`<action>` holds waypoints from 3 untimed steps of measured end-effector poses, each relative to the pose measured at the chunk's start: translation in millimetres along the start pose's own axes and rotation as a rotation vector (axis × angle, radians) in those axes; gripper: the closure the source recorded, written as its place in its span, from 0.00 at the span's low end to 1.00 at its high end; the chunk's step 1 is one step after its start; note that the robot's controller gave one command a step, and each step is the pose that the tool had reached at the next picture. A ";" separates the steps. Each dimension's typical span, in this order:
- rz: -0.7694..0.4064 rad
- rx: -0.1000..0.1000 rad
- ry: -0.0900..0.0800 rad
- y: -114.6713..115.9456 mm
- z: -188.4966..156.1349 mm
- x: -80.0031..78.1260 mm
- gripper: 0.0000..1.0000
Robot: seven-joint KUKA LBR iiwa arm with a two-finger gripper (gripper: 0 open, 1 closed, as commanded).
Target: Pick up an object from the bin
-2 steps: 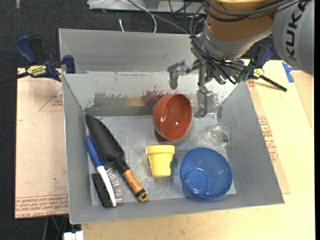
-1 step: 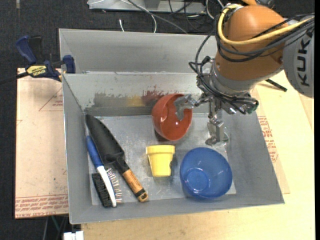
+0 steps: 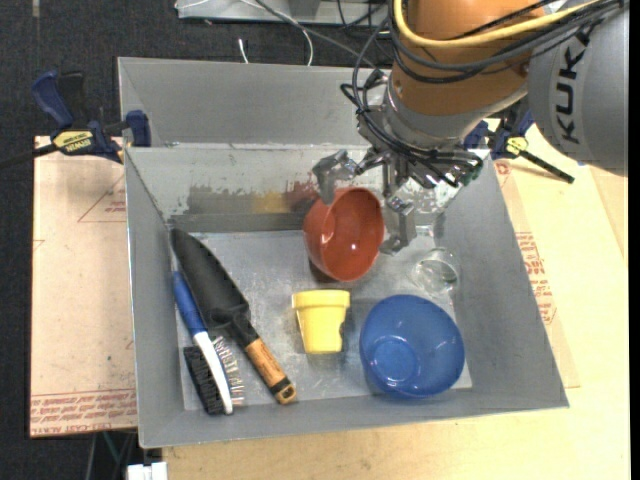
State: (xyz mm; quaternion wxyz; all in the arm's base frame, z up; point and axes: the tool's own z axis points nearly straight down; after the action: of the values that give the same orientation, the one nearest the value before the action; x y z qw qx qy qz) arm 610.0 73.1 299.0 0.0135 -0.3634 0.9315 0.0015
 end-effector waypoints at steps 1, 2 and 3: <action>0.020 -0.007 0.016 30.7 70.5 47.4 0.00; -0.030 0.002 0.001 13.3 -50.6 37.7 0.00; -0.075 -0.005 0.009 11.6 48.1 27.0 0.00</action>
Offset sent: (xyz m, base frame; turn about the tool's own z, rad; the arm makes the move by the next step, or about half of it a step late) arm -0.0247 -0.0250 0.1656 -0.0868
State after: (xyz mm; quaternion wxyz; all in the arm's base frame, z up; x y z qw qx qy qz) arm 583.5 63.9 250.1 0.0085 -0.3983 0.9172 0.0020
